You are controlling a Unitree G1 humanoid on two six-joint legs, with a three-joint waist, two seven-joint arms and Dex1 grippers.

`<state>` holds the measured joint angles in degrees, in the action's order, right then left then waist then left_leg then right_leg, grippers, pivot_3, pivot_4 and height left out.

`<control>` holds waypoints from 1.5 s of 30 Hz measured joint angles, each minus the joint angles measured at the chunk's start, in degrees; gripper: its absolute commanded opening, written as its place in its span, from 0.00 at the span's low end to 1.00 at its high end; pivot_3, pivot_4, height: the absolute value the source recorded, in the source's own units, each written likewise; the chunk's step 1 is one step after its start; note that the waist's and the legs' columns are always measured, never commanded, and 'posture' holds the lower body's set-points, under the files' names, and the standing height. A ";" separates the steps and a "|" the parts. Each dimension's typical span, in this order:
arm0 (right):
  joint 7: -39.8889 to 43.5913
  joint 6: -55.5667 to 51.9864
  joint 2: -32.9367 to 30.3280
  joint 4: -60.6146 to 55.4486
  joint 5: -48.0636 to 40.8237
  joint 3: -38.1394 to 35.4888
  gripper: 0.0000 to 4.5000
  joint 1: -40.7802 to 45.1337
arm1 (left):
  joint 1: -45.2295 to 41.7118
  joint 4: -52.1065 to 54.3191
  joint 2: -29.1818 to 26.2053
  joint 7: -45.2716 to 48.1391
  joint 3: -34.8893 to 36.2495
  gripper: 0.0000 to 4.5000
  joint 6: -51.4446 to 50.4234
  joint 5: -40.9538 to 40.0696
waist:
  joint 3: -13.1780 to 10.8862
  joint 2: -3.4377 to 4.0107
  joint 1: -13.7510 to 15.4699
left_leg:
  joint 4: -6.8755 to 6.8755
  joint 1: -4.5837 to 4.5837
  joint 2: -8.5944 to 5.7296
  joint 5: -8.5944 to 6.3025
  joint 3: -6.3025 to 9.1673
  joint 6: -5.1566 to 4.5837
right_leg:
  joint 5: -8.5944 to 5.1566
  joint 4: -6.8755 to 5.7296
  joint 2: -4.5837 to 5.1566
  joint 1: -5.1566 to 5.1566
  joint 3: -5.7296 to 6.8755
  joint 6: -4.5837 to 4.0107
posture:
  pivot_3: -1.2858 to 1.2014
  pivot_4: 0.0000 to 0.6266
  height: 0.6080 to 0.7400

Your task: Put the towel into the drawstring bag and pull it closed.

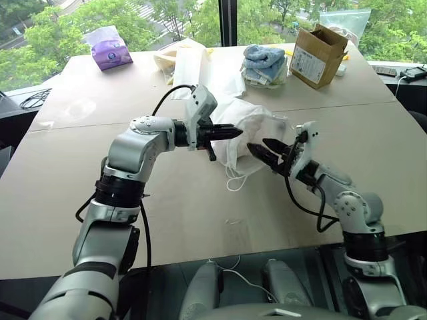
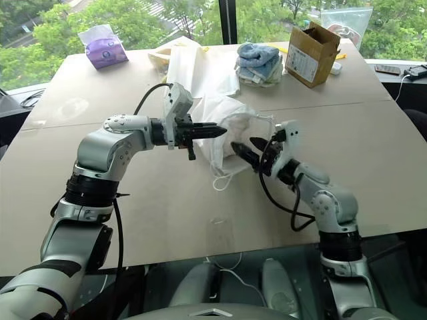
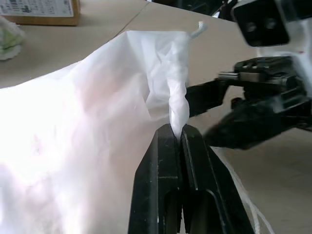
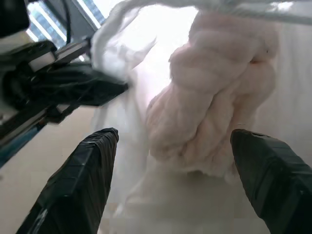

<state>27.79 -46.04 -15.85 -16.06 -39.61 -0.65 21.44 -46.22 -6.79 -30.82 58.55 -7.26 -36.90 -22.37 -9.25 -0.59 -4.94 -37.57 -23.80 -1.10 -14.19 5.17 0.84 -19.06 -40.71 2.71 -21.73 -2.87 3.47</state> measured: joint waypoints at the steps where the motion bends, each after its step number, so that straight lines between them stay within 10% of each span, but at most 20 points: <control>1: 1.02 -0.85 -2.01 -2.18 -0.37 0.46 0.90 -0.60 | -0.26 -0.75 0.19 -0.19 0.02 0.00 0.58 0.30 | 0.00 0.00 0.07 | 0.00 0.00 0.00 0.00 0.00 -0.01 | 0.00 0.00 0.00 0.01 0.01 0.00 | 0.52 0.24 1.00; 10: 2.88 8.56 -12.37 -9.10 6.57 -3.19 0.90 -4.47 | -1.32 -2.92 1.87 -0.28 -0.01 0.00 3.57 1.92 | 0.00 -0.03 1.14 | -0.03 -0.02 -0.09 -0.01 -0.02 -0.02 | 0.00 0.04 0.02 0.03 0.00 0.01 | 0.52 0.24 1.00; 15: 4.34 23.08 -23.21 2.51 24.69 -0.19 0.90 -6.42 | -1.29 -3.04 1.88 -0.13 0.04 0.00 3.89 2.16 | -0.02 -0.06 1.28 | -0.07 0.01 -0.15 -0.01 -0.07 -0.02 | 0.00 0.05 0.01 0.06 -0.03 0.00 | 0.52 0.24 1.00; 33: 4.92 60.87 -10.24 49.26 42.12 9.38 0.90 18.33 | -0.81 -4.09 2.80 1.01 -0.05 0.00 4.34 3.02 | -0.03 -0.06 0.70 | -0.17 -0.01 0.02 0.01 -0.06 0.01 | 0.00 0.01 0.02 0.05 -0.02 0.00 | 0.52 0.24 1.00; 41: 3.05 66.51 -8.93 52.65 42.60 8.19 0.02 18.99 | -0.48 -3.86 2.80 0.46 -0.03 0.00 3.55 2.98 | -0.03 -0.06 0.58 | -0.19 -0.01 0.03 0.01 -0.05 0.02 | 0.00 0.00 0.02 0.06 -0.01 0.00 | 0.52 0.24 1.00; 45: 2.65 67.31 -9.03 52.25 42.45 6.71 0.02 18.75 | -0.41 -3.86 2.79 0.32 -0.02 0.00 3.53 2.98 | -0.03 -0.06 0.56 | -0.19 -0.01 0.03 0.01 -0.05 0.02 | 0.00 -0.01 0.02 0.06 0.00 0.00 | 0.52 0.24 1.00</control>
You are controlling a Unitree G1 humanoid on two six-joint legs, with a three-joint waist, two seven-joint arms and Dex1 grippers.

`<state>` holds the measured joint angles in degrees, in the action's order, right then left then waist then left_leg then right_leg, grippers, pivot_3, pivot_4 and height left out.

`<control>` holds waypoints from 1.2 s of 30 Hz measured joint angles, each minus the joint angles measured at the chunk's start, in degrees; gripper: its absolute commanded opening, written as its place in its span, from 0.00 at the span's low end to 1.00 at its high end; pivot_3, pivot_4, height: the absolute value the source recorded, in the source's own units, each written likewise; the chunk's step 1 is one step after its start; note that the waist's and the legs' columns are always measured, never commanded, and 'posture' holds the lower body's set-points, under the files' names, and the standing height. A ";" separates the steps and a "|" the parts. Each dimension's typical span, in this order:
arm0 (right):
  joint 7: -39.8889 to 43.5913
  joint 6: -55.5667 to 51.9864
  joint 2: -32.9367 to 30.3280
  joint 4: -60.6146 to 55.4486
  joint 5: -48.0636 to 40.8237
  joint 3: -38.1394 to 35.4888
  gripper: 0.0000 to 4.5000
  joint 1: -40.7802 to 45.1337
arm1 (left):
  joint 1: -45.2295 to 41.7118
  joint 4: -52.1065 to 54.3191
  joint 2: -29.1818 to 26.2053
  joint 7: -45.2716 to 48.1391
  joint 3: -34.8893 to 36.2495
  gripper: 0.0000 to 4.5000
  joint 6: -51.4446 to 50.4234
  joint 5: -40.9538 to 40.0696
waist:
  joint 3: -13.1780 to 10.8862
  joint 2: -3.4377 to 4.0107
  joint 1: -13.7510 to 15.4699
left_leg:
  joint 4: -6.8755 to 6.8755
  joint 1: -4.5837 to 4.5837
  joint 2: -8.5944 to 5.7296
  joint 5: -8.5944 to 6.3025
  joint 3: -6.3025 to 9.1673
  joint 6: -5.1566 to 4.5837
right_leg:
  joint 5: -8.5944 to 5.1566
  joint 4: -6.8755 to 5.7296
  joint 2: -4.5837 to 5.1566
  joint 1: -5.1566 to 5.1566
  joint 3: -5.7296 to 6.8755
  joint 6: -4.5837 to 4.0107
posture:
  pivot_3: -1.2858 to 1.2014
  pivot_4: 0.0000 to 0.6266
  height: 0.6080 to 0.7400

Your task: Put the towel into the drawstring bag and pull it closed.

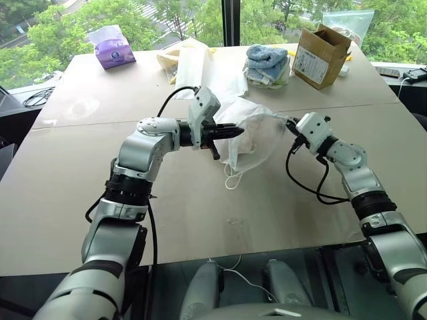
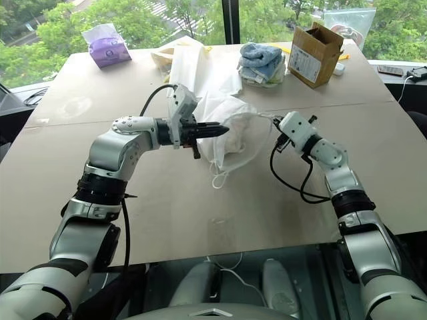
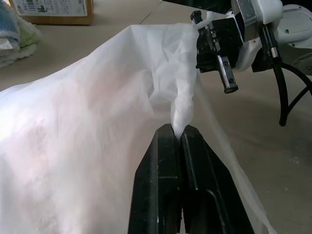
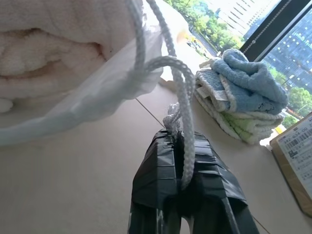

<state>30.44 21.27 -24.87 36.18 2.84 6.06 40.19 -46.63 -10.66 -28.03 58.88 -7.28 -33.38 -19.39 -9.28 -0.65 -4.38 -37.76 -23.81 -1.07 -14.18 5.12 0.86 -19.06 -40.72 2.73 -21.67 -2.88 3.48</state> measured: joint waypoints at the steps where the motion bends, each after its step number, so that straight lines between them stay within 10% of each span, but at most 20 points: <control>1: -0.18 0.15 -0.05 -0.20 0.00 -0.28 0.02 -0.02 | 0.00 0.00 0.00 -0.02 0.00 0.00 0.00 0.00 | 0.00 0.00 -0.02 | 0.00 0.00 0.00 0.00 0.00 0.00 | 0.00 0.00 0.00 0.00 -0.01 0.00 | 0.52 0.24 1.00; 15: -7.43 -7.44 -2.09 -14.02 0.20 -6.56 0.02 -6.39 | -0.90 -1.58 2.82 -2.70 0.13 0.00 -1.47 0.01 | 0.00 0.00 0.32 | -0.03 -0.01 0.00 0.00 0.00 0.00 | 0.00 -0.03 0.00 0.01 0.00 0.00 | 0.52 0.24 1.00; 20: -9.63 -13.33 -1.31 -20.01 0.20 -6.93 0.00 -7.69 | -1.18 -1.45 3.63 -4.08 0.54 0.50 -1.80 -0.57 | 0.00 0.00 0.20 | -0.04 -0.01 0.00 0.00 -0.01 0.00 | 0.00 -0.05 -0.01 0.00 -0.03 0.00 | 0.52 0.24 1.00; 36: -16.99 -28.70 7.99 -33.26 0.07 -5.75 0.00 -6.08 | 22.03 19.06 -5.03 -1.14 -2.20 0.50 -7.80 -4.23 | 0.03 0.06 0.83 | -0.02 0.05 0.06 -0.01 0.03 -0.01 | 0.00 -0.07 -0.02 0.05 -0.02 0.00 | 0.52 0.24 1.00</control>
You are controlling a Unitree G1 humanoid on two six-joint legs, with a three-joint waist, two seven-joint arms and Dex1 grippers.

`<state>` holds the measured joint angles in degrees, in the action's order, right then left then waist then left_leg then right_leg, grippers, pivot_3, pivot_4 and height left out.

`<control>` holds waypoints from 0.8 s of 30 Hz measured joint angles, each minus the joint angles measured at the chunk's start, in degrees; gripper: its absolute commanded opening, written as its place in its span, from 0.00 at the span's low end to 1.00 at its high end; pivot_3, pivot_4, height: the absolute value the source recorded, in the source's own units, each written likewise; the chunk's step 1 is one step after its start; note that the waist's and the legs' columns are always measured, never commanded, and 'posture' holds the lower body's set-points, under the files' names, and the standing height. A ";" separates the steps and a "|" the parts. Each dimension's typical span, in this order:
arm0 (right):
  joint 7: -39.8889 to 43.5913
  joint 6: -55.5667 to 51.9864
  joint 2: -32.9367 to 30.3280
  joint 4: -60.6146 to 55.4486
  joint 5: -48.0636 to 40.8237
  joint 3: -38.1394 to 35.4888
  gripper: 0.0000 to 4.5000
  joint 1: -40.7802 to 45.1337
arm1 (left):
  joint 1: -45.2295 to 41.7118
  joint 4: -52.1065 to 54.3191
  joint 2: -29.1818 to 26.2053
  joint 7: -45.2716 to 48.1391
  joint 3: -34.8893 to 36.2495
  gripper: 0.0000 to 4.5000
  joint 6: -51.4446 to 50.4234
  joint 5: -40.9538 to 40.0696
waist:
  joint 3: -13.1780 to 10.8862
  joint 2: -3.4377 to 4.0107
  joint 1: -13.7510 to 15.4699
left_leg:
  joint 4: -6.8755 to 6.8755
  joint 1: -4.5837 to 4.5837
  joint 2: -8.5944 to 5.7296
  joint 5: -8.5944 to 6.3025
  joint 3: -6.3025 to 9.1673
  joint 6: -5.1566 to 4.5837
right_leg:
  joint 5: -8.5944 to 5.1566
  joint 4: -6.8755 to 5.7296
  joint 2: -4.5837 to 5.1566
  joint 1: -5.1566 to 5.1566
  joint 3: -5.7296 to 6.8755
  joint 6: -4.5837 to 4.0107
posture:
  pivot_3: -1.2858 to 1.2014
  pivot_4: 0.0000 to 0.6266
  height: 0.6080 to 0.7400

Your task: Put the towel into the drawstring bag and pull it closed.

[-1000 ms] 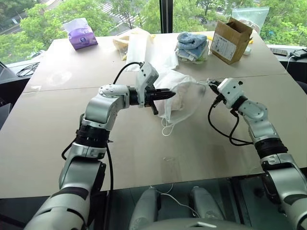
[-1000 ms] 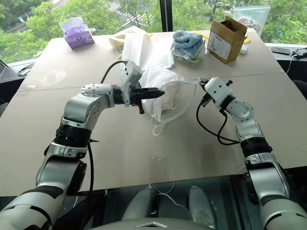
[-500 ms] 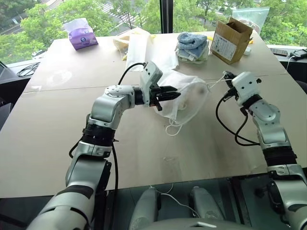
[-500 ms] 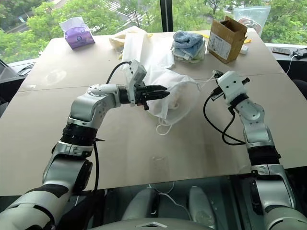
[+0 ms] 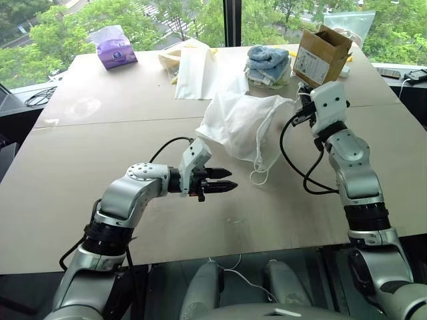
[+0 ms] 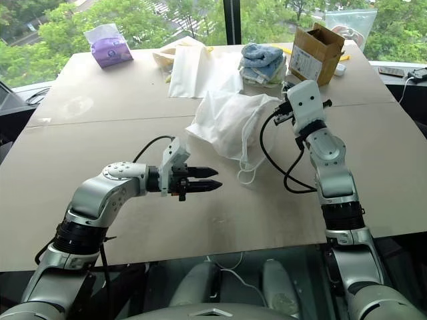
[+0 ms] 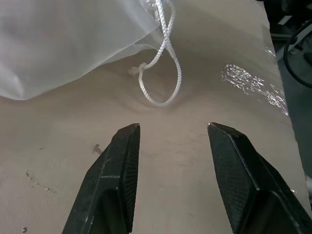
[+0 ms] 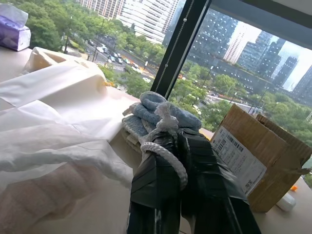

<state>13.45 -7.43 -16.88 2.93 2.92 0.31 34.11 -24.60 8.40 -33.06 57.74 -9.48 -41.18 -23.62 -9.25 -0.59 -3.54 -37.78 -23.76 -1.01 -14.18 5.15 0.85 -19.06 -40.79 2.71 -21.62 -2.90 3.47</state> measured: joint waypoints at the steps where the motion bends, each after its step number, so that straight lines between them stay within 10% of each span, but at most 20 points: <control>1: 0.02 -0.09 -0.03 -0.03 0.11 -0.01 0.00 -0.17 | 0.00 -0.62 1.40 -1.15 -0.98 0.50 1.62 1.48 | 0.00 0.00 0.13 | 0.00 -0.01 -0.02 0.00 -0.01 0.00 | 0.00 0.00 0.01 0.00 -0.01 0.00 | 0.52 0.24 1.00; 14: 0.54 -0.70 0.34 -0.84 0.08 0.21 0.00 -0.43 | -2.79 -12.30 14.40 -9.24 -6.89 0.50 14.12 11.06 | 0.00 0.00 -0.41 | 0.01 0.00 -0.04 0.00 -0.04 0.00 | 0.00 -0.02 -0.01 -0.04 -0.05 0.00 | 0.52 0.24 1.00; 19: 0.83 -0.72 0.43 -1.94 0.12 0.54 0.00 -1.05 | -3.94 -13.85 14.84 -8.97 -7.06 0.01 13.88 11.82 | 0.00 0.00 -0.40 | 0.01 0.00 -0.05 0.00 -0.04 0.00 | 0.00 -0.01 0.00 -0.03 -0.06 0.00 | 0.52 0.24 1.00; 24: 0.82 -1.00 0.71 -1.98 -0.04 0.48 0.00 -1.26 | -3.88 -14.02 15.26 -9.65 -6.92 0.01 14.05 12.81 | 0.01 0.00 -0.37 | 0.01 0.00 -0.05 0.00 -0.03 0.00 | 0.00 -0.01 0.00 -0.02 -0.05 0.00 | 0.52 0.24 1.00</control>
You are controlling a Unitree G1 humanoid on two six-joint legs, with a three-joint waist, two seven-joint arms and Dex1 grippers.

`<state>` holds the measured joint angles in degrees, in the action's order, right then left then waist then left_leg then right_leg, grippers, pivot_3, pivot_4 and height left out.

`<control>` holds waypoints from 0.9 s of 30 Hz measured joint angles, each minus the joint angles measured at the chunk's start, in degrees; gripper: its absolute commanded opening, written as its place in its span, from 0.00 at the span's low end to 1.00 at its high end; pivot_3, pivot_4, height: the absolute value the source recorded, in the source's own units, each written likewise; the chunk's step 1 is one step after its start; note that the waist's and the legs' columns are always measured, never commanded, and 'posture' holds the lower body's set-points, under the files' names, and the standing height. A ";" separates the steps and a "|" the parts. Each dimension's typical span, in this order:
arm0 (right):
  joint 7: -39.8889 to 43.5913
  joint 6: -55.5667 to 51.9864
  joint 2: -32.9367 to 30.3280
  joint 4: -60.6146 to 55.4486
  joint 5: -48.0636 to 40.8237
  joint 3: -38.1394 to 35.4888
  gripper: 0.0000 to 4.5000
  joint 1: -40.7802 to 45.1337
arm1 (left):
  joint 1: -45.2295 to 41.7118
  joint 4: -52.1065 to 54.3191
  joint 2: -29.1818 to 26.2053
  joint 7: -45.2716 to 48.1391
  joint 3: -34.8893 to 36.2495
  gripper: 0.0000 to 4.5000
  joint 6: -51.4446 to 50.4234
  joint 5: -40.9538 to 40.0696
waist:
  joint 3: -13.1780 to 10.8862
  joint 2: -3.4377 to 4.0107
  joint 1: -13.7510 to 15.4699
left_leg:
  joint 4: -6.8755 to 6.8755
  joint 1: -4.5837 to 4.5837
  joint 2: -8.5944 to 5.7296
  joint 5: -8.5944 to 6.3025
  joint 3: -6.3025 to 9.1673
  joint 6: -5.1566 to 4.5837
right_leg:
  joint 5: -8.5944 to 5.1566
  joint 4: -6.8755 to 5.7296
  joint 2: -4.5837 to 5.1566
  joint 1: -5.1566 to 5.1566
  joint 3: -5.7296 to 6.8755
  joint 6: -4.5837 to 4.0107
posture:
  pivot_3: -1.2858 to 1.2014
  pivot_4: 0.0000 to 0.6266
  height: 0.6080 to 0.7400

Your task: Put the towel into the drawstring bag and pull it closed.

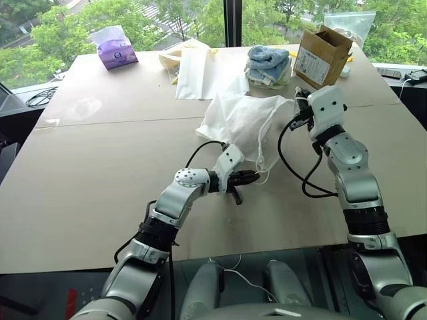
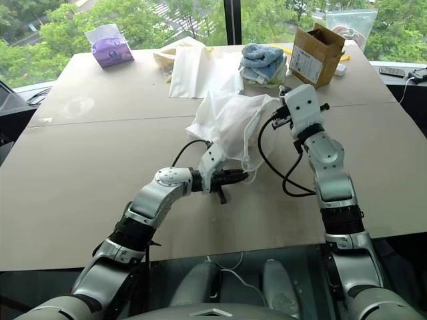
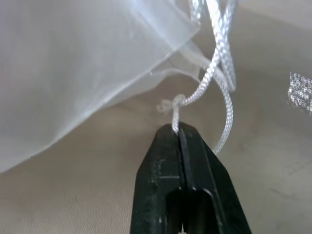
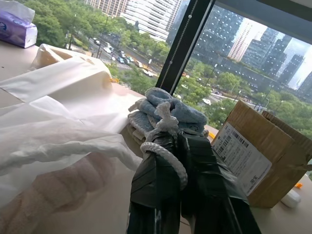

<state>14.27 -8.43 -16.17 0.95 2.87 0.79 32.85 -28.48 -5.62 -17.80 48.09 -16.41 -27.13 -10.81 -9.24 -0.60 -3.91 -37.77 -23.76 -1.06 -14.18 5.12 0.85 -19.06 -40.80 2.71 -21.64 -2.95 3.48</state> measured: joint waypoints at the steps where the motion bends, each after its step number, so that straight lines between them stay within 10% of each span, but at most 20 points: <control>1: -0.08 -0.08 0.30 0.00 -0.14 -0.12 0.00 0.00 | 0.06 0.01 0.07 -0.27 0.06 0.01 0.06 0.03 | 0.00 0.00 -0.01 | 0.00 0.00 0.00 0.00 0.00 0.00 | 0.00 0.00 0.00 0.00 0.00 0.00 | 0.52 0.24 1.00; 11: -4.96 -2.91 1.79 -0.43 -1.74 -4.75 0.00 -2.92 | 1.37 -0.84 0.35 -33.57 11.11 0.01 15.27 15.52 | 0.01 -0.01 0.14 | 0.01 -0.03 0.02 -0.01 -0.01 0.00 | 0.00 0.00 0.04 -0.03 -0.02 0.00 | 0.52 0.24 1.00; 19: -12.00 -5.07 3.19 -0.06 -3.31 -10.75 0.00 -5.88 | -2.25 -6.62 1.66 -53.59 29.99 0.01 15.33 12.83 | 0.02 -0.04 0.40 | 0.01 -0.05 -0.01 0.00 0.03 0.00 | 0.00 -0.02 0.05 -0.06 0.05 0.00 | 0.52 0.24 1.00; 27: -22.55 -5.51 6.49 0.74 -5.93 -16.37 0.00 -7.28 | -5.46 -8.96 -3.46 -65.47 31.95 0.01 18.05 16.38 | 0.03 -0.05 0.44 | 0.04 -0.05 -0.05 0.00 0.01 0.00 | 0.00 -0.02 0.08 -0.07 0.03 0.01 | 0.52 0.24 1.00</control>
<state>-8.28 -13.94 -9.68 1.70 -3.06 -15.58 25.57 -33.95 -14.58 -21.26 -17.38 15.54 -9.07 5.57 -9.22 -0.64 -3.47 -37.73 -23.81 -1.11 -14.19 5.13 0.85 -19.05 -40.82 2.79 -21.71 -2.92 3.48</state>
